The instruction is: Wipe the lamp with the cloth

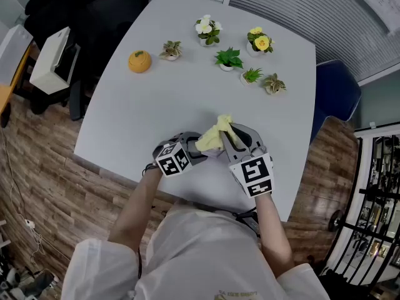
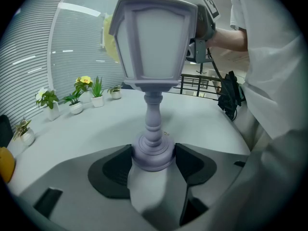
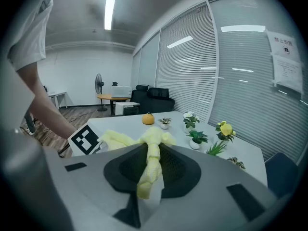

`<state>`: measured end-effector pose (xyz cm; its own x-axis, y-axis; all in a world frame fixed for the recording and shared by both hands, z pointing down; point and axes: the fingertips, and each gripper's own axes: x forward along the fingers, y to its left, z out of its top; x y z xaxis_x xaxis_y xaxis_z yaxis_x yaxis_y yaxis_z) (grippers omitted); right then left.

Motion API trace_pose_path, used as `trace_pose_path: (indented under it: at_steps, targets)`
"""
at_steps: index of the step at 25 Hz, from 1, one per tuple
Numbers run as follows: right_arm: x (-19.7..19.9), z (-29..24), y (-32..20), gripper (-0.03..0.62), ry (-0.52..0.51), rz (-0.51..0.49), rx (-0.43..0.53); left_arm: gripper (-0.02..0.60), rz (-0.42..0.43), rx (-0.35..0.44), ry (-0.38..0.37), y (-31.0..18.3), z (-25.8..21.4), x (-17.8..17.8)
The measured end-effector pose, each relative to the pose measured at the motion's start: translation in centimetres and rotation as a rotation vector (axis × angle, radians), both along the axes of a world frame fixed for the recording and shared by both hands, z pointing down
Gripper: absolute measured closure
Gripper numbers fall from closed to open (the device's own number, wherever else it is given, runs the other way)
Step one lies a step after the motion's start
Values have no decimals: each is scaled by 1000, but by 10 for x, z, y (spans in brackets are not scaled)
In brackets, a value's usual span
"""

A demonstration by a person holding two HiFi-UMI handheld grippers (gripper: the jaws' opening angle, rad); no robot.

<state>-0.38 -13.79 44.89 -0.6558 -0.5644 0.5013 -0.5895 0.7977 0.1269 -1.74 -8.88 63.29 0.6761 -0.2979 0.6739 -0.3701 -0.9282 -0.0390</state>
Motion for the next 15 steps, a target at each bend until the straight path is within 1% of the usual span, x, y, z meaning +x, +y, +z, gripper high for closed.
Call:
trace_pose_path:
  at_steps: [3,7,15]
  targets:
    - [10,4,1,520,-11,29,-12,293,0,2,0,0,0,0]
    - [20,10,3,520,2,54,-16,293,1,2,-1,0,-1,0]
    - [25,14,7,522,-6,80,-23,293,1,3,-3,-1,0,0]
